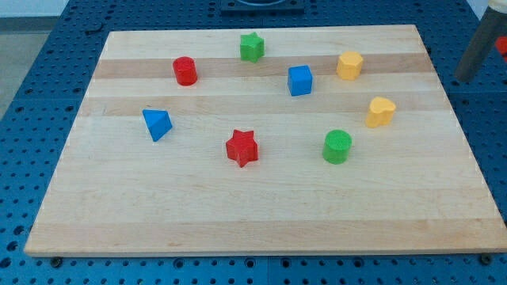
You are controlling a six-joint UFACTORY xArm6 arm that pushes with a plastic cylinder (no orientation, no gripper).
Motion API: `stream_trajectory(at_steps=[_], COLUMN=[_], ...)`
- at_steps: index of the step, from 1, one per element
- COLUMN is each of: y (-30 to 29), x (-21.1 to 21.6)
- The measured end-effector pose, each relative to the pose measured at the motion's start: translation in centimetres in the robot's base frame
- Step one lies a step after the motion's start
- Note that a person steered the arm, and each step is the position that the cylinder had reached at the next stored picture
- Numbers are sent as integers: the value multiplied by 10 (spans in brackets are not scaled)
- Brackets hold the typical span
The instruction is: Nudge the yellow hexagon up a bit
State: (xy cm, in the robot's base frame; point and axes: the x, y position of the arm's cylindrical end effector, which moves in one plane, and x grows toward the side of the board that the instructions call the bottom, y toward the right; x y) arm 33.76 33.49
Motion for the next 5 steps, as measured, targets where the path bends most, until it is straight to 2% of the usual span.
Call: stream_trajectory(at_steps=[1,2,5], y=[-3,-31,-143], x=[0,0,-5])
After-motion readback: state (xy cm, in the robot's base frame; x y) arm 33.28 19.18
